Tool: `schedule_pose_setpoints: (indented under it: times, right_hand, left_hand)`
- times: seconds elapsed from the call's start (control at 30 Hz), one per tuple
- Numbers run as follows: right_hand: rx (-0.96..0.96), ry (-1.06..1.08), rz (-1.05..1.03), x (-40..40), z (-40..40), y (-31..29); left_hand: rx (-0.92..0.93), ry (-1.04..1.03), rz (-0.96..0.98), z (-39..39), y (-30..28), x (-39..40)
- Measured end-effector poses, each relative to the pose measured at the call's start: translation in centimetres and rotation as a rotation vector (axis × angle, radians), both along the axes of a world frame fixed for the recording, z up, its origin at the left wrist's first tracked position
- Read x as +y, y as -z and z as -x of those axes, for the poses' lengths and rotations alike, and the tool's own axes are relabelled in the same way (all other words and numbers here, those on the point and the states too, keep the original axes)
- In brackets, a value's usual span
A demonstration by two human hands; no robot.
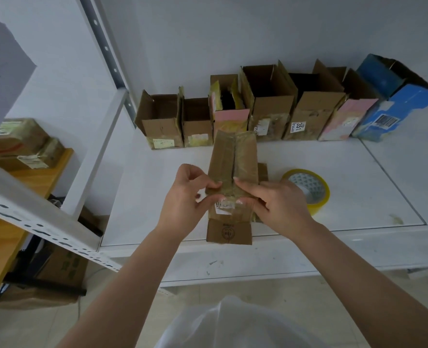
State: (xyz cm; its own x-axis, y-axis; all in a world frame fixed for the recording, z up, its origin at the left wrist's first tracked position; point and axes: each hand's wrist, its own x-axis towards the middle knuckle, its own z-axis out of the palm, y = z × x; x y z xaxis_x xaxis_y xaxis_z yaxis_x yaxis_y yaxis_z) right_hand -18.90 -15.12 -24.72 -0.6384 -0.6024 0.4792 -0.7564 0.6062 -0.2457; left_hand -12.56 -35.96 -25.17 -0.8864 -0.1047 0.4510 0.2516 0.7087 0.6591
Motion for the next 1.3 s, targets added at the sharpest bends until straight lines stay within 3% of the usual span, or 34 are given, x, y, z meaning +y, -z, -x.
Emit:
schedule_pose_setpoints:
  times: [0.1,0.23,0.4,0.73,0.93,1.0,1.1,1.23,1.3]
  right_hand:
    - [0.042,0.086,-0.071,0.3,-0.2,-0.3]
    - [0.038,0.083,-0.123,0.2,-0.3,-0.1]
    - [-0.139,-0.066,-0.026,-0.1,-0.2,0.7]
    - [-0.065,-0.080,0.075,-0.7,0.3,1.5]
    - [-0.265,-0.150,0.099,0.5,0.8,0.9]
    - [-0.257,-0.149,0.105,0.3,0.8,0.7]
    - [-0.407,-0.140,0.122,0.4,0.5,0.1]
    - [-0.511,0.006,0.344,2.3,0.9,-1.1]
    - [-0.525,0.067,0.405,3.1,1.1,-1.5]
  left_hand:
    - [0.071,-0.019,0.165,-0.1,-0.5,0.2]
    - [0.124,0.146,0.193,0.2,-1.1,1.1]
    - [0.032,0.256,0.043,-0.1,-0.6,1.2]
    - [0.024,0.155,-0.096,0.9,0.2,1.7]
    - [-0.094,0.302,-0.065,0.5,-0.6,0.3]
    - [-0.092,0.273,-0.079,0.5,-0.6,0.5]
    - [-0.084,0.220,-0.080,0.2,-0.8,1.1]
    - [-0.145,0.202,0.044,0.3,-2.9,0.8]
    - [-0.107,0.092,0.067,0.6,-4.1,2.0]
